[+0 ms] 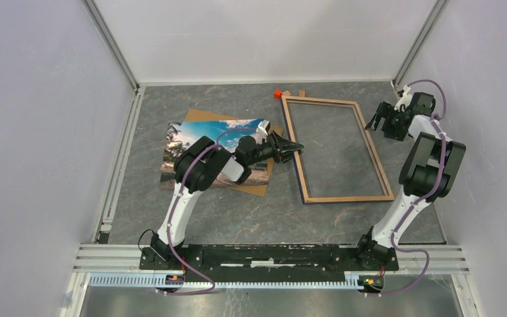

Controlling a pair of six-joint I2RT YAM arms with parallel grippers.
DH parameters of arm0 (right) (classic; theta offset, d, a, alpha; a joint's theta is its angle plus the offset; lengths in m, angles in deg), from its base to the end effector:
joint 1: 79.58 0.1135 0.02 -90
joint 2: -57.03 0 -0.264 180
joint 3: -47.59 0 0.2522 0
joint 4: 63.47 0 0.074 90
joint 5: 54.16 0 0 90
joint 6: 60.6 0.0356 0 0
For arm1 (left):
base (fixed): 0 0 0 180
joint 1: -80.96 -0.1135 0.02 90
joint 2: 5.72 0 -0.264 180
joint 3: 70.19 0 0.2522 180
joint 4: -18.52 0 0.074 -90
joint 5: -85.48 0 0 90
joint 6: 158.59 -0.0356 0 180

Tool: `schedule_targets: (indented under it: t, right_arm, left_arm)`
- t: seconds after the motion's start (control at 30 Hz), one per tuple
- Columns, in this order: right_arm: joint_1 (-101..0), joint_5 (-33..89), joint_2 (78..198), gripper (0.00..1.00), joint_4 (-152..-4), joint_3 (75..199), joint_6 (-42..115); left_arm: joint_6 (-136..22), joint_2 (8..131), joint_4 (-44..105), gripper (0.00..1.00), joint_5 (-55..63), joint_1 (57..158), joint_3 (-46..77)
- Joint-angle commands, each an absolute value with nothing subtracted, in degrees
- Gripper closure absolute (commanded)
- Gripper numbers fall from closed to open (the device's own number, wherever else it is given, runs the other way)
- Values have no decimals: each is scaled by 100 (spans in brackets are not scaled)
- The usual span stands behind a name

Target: Put the photo into the frame

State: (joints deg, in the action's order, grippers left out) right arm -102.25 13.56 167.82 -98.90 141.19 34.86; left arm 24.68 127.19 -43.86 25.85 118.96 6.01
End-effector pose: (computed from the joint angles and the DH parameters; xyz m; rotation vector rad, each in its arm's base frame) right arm 0.3924 -0.1493 0.2008 0.4319 2.3878 0.3489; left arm 0.3375 -0.2865 0.1064 -0.3723 1.9238 -2.0982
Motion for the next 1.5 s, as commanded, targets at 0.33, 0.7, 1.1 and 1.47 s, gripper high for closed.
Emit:
schedule_targets:
  t: [0.33, 0.7, 1.1, 1.47]
  right_arm:
    - [-10515, -598, 17911, 21, -9549, 14302, 3569]
    - [-10366, -973, 17851, 38, -9400, 13964, 3667]
    - [-10240, -6, 16994, 34, -8759, 12981, 3860]
    - [-10099, 1866, 15173, 10, -8829, 12042, 4015]
  left_arm:
    - [2649, 12145, -4136, 65, 3181, 11335, 252]
    - [2295, 12149, -3549, 69, 3405, 11175, 281]
    - [401, 10873, -775, 69, 3351, 11248, 549]
    - [-1479, 10063, 2797, 69, 2493, 11940, 2315]
